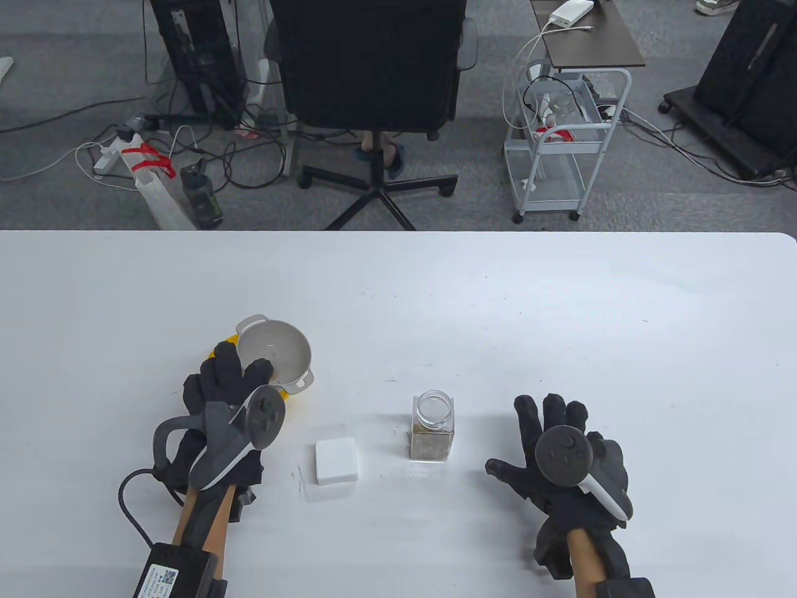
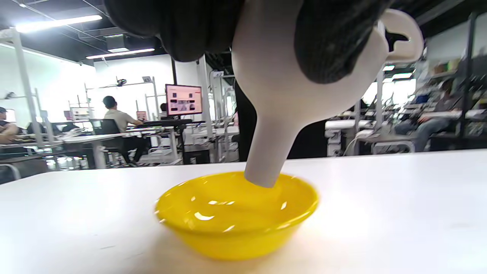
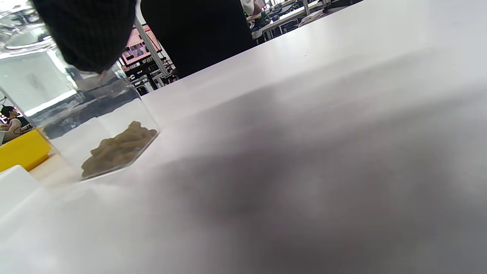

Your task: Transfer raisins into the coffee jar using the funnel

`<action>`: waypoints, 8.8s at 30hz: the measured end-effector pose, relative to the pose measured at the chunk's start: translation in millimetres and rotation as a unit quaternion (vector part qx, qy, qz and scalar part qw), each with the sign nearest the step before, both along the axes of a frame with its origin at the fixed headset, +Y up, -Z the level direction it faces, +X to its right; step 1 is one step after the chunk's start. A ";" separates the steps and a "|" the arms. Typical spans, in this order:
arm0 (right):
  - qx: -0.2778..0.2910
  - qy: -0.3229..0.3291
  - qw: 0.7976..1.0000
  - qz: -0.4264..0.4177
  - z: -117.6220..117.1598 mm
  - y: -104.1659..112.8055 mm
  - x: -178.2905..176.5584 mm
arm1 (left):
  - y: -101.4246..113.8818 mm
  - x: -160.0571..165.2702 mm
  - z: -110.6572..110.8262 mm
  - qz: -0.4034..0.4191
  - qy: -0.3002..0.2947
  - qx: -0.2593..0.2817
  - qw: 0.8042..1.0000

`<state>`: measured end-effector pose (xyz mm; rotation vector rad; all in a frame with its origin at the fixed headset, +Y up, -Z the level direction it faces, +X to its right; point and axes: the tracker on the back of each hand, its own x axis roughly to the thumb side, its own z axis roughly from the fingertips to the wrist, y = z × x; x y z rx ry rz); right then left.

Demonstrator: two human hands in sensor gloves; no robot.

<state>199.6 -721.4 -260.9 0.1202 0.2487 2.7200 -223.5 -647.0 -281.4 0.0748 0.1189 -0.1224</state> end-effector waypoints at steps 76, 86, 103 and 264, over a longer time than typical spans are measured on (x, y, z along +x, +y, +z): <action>-0.020 0.052 0.952 -0.300 -32.7 -11.1 -54.8 | -62.7 52.7 42.6 0.057 -0.175 -0.083 0.979; -0.005 0.065 0.955 -0.290 -28.2 -6.6 -54.5 | -88.7 75.7 24.7 -0.002 -0.186 -0.215 0.959; -0.005 0.093 0.971 -0.220 -22.4 -10.9 -73.1 | -18.6 89.1 24.7 0.292 -0.234 -0.004 0.928; 0.032 0.108 0.945 -0.308 -20.6 -6.3 -58.2 | -28.8 131.1 26.3 0.306 -0.349 -0.048 0.884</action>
